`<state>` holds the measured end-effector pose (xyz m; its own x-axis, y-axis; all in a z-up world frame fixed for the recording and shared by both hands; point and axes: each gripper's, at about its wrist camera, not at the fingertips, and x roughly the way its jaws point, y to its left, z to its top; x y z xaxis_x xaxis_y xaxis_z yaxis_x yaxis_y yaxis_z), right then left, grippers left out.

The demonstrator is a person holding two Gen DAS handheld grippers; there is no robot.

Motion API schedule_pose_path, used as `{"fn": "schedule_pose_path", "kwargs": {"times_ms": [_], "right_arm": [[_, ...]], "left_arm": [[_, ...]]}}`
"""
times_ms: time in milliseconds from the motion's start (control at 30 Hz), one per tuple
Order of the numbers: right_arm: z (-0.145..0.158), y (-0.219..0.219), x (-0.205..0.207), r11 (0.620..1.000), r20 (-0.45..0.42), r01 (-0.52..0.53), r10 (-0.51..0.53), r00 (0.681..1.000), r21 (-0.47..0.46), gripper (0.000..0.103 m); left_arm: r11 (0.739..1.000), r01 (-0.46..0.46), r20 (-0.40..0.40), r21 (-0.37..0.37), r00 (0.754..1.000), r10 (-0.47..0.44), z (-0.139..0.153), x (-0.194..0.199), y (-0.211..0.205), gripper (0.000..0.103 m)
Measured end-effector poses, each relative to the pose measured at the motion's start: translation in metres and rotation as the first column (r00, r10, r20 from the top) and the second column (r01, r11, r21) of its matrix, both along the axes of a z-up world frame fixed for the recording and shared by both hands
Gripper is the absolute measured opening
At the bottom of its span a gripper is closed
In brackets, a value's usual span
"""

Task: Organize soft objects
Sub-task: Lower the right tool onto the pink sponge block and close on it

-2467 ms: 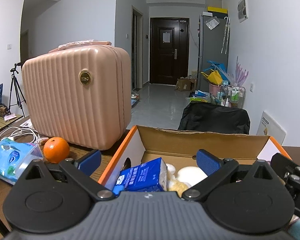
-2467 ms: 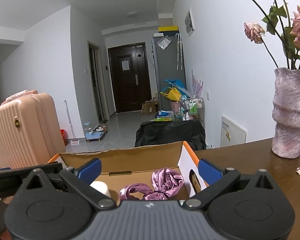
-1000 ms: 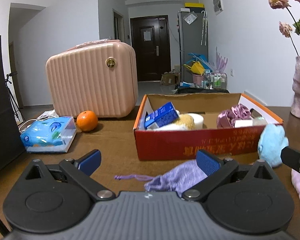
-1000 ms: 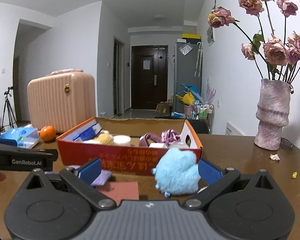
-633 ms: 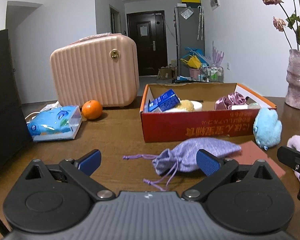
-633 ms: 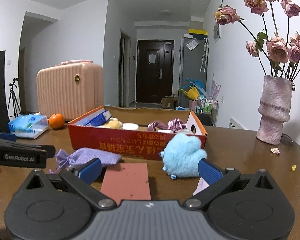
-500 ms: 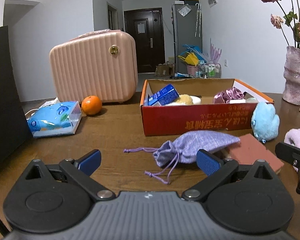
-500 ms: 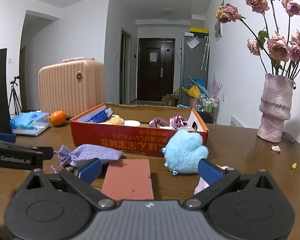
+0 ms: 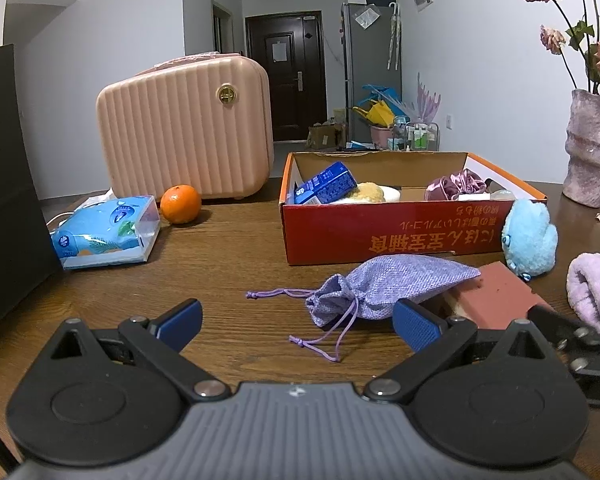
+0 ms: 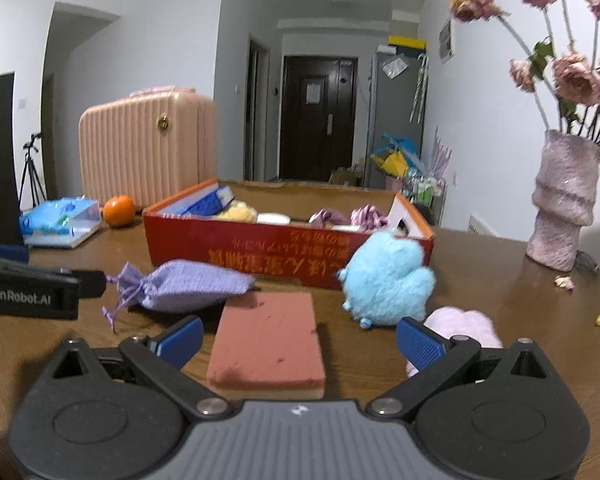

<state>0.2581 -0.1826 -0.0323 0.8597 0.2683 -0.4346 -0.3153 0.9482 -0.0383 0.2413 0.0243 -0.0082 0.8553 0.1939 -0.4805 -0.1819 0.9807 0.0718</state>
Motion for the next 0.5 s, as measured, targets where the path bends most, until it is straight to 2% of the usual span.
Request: {"fn": "schedule_pose_path", "kwargs": {"times_ms": [500], "right_arm": [[-0.022, 0.028, 0.043, 1.0, -0.163, 0.004, -0.008, 0.987, -0.025, 0.103]], "left_arm": [[1.0, -0.019, -0.024, -0.017, 1.0, 0.018, -0.003, 0.006, 0.007, 0.103]]}}
